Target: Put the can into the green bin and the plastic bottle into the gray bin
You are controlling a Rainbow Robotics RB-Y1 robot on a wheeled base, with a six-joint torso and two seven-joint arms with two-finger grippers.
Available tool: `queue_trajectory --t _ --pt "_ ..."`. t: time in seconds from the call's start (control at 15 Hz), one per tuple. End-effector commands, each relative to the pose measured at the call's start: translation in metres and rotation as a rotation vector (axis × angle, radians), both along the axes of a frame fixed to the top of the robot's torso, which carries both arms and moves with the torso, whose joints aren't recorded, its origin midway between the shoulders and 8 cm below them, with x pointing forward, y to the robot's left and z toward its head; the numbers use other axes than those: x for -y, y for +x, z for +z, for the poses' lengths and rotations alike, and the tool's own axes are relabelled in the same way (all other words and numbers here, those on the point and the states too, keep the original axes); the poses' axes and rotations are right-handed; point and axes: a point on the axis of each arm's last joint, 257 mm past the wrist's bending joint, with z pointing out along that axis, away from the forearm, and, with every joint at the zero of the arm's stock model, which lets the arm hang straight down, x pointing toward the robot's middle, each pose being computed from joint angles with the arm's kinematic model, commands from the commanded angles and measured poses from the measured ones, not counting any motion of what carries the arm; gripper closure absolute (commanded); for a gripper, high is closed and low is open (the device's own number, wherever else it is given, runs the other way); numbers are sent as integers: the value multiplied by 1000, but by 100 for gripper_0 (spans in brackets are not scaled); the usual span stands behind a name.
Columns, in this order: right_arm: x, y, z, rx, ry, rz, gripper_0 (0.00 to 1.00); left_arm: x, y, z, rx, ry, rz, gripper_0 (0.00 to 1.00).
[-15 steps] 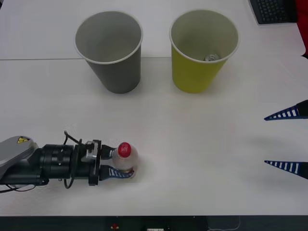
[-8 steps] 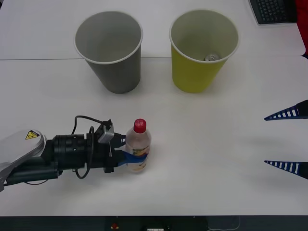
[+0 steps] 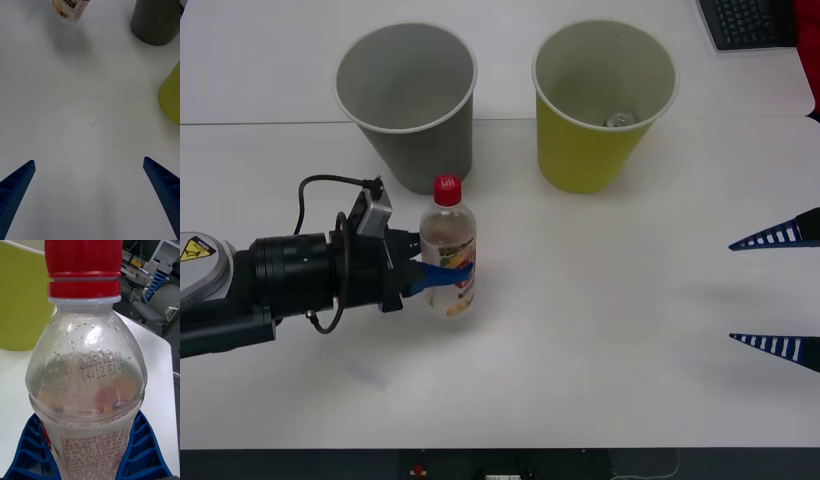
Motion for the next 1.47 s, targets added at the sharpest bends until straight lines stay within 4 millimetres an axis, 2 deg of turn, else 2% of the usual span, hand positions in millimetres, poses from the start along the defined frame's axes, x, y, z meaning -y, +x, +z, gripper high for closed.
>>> queue_trajectory --t 0.07,0.33,1.0,1.47 --pt "0 0 0 0 0 0 0 -8 9 29 7 -43 111 100" --pt "0 0 0 0 0 0 0 -27 16 65 4 -86 199 100" --pt "0 0 0 0 0 0 0 -85 18 124 -106 2 313 100" --pt "0 0 0 0 0 0 0 -129 52 181 -16 176 413 100"
